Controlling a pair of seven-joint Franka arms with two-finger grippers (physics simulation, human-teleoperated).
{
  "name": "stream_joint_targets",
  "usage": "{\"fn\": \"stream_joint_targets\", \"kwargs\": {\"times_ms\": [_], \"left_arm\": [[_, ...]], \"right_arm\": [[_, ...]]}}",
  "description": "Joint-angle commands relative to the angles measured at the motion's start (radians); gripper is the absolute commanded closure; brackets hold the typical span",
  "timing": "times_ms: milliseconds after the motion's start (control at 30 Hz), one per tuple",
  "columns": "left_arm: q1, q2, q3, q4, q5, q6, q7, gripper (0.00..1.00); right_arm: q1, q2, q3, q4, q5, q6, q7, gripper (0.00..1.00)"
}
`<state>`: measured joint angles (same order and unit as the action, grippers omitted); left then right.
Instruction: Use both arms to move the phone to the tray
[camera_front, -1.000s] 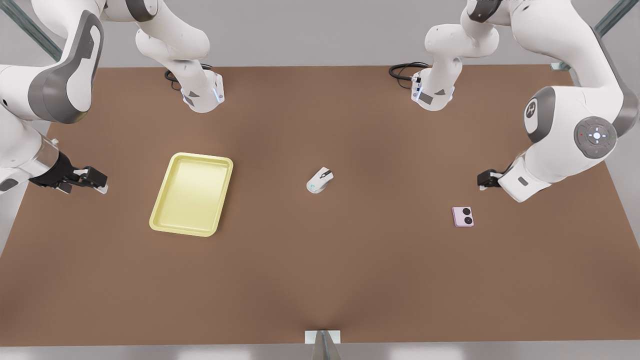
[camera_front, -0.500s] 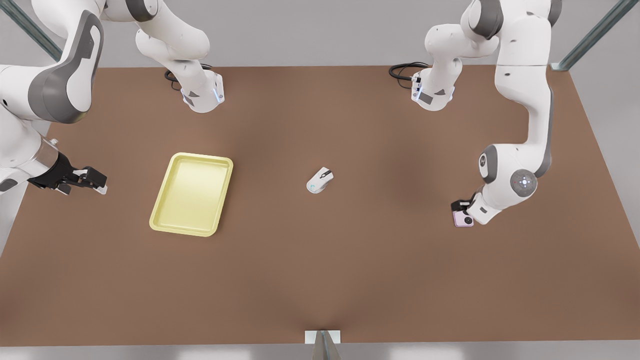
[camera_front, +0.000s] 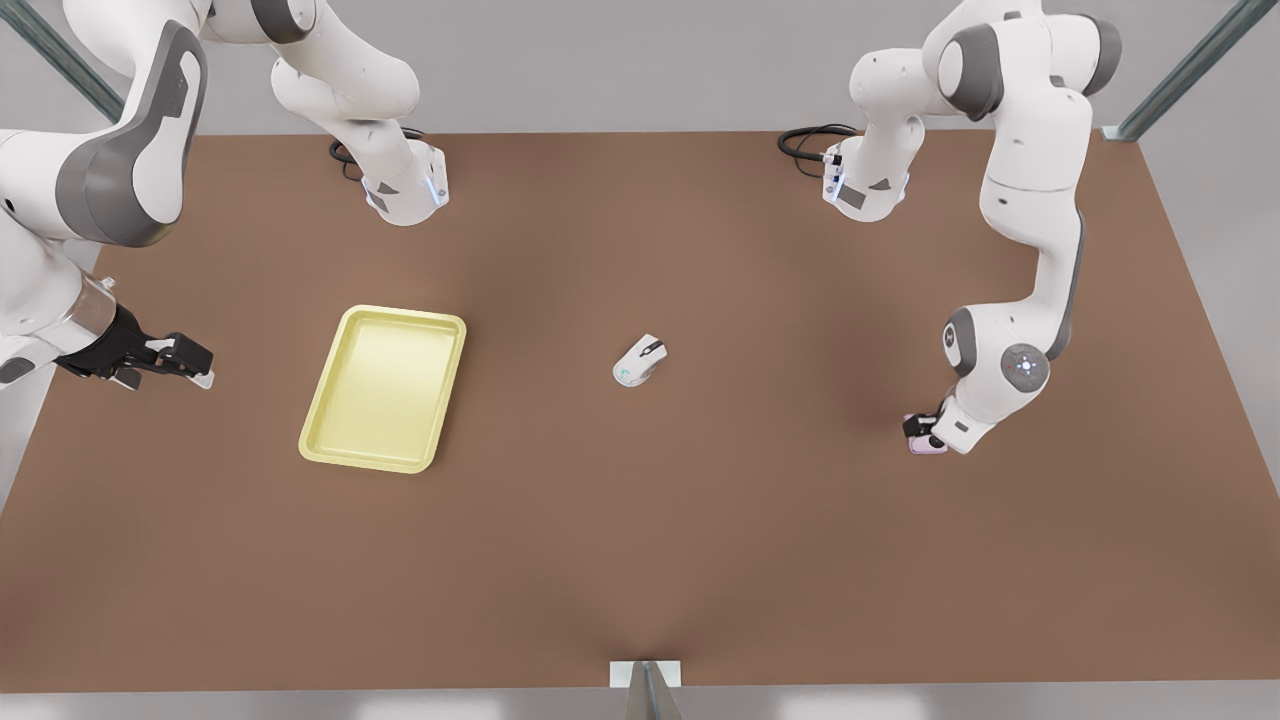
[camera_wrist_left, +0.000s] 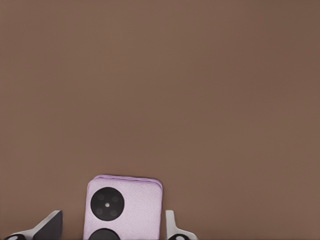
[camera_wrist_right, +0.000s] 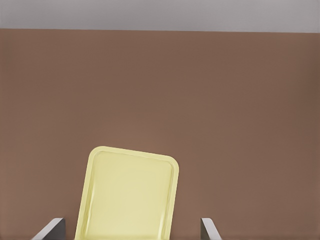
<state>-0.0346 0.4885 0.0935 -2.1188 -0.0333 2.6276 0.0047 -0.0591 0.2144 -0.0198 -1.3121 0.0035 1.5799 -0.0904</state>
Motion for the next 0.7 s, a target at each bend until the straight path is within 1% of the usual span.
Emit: {"fn": "stream_joint_targets", "kwargs": {"times_ms": [0,333,367,400,433,667], "left_arm": [[0.001,0.010,0.000,0.000,0.003,0.048,0.063,0.00],[0.001,0.041,0.000,0.002,0.003,0.077,0.063,0.00],[0.001,0.041,0.000,0.002,0.003,0.077,0.063,0.04],[0.001,0.042,0.000,0.003,0.003,0.075,0.063,0.11],[0.001,0.042,0.000,0.003,0.003,0.075,0.063,0.12],[0.001,0.055,-0.001,0.003,0.003,0.077,0.063,0.15]], "right_arm": [[0.001,-0.001,0.000,0.001,0.001,0.000,-0.005,0.00],[0.001,-0.001,0.000,-0.001,-0.005,-0.003,-0.006,0.00],[0.001,-0.001,0.000,-0.001,-0.005,-0.003,-0.006,0.00],[0.001,-0.003,0.001,0.000,-0.005,-0.003,-0.006,0.00],[0.001,-0.001,0.000,-0.001,-0.005,-0.003,-0.006,0.00],[0.001,-0.001,0.000,0.000,-0.004,-0.001,-0.006,0.00]]}}
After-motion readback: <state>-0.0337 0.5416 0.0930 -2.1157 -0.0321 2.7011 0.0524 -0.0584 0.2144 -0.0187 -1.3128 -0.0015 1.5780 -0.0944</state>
